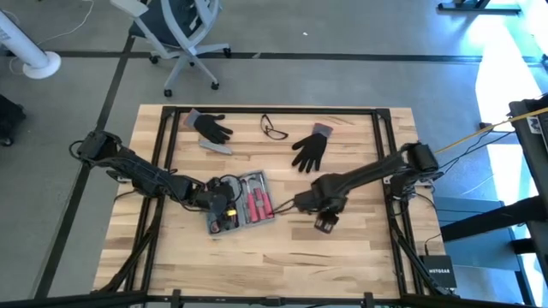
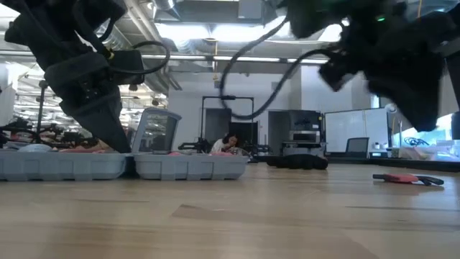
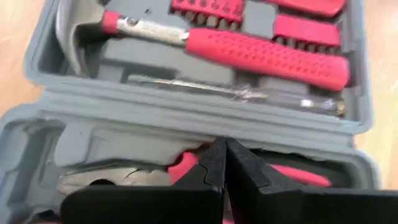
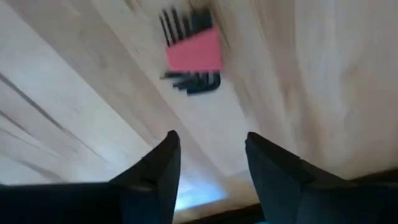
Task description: Prefit tool cases
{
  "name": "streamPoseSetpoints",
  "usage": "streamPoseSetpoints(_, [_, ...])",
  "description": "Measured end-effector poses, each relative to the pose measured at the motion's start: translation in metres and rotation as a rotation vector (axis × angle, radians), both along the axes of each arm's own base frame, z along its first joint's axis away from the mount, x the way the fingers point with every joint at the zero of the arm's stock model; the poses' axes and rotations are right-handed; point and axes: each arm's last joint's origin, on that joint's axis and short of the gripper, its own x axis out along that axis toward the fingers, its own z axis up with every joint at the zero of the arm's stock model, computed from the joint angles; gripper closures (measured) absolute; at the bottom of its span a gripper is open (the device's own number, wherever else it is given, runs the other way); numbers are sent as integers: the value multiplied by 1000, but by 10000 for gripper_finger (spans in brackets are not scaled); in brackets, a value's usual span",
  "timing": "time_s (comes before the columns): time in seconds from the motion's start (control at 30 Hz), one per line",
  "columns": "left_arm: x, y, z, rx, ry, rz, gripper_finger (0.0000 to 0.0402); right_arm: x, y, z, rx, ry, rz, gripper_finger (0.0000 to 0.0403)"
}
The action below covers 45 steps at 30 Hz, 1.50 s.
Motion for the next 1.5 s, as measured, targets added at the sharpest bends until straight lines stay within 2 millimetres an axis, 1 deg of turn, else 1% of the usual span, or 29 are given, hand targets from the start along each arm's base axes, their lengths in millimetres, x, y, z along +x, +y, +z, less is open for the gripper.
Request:
streamPoseSetpoints(0.07, [0,1,0,-5,6,15,401,-10,1,6,-21,-47,-125,271])
streamPoseSetpoints(0.13, [-1,3,0,-12,10,30,401,-15,1,10,-19,-107,-249,342])
streamPoseSetpoints(0.17, [-1,4,-1,-16,12,41,402,-16,1,10,-12,-143,-304,371])
streamPoseSetpoints(0.2, [0,5,-1,-22,12,52,402,-17,0,9,-13,-167,-370,385])
streamPoseSetpoints(0.27, [0,6,-1,-29,13,67,401,-21,-1,1,-17,-171,-506,390])
streamPoseSetpoints(0.37, [1,9,-1,-50,15,80,401,-25,-2,-19,-35,-152,-663,400])
streamPoseSetpoints(0.43, [1,10,-1,-71,18,83,402,-27,-4,-29,-89,-161,-806,401])
streamPoseSetpoints(0.5, [1,10,-1,-92,22,80,402,-28,-7,-32,-149,-210,-922,402])
streamPoseSetpoints(0.57, [2,11,-1,-111,23,95,401,-28,-9,-31,-188,-248,-998,402])
streamPoseSetpoints(0.67, [3,13,0,-123,21,107,401,-27,-6,-31,-179,-257,-1010,403])
streamPoseSetpoints(0.87, [4,20,-1,-174,31,136,401,-35,15,-32,-176,-233,-1027,403])
streamPoseSetpoints(0.93, [4,22,-1,-184,30,141,401,-38,19,-35,-178,-228,-1060,403])
streamPoseSetpoints(1.07, [6,25,0,-188,16,153,401,-38,19,-40,-175,-246,-1078,403])
streamPoseSetpoints(1.17, [7,26,0,-191,10,161,401,-42,17,-45,-198,-241,-1090,403])
streamPoseSetpoints(1.37, [7,26,0,-215,5,196,401,-47,15,-57,-154,-255,-1091,403])
streamPoseSetpoints(1.43, [7,25,0,-225,3,209,401,-46,13,-59,-149,-271,-1049,403])
streamPoseSetpoints(1.5, [6,24,0,-230,1,214,401,-44,10,-59,-135,-314,-906,403])
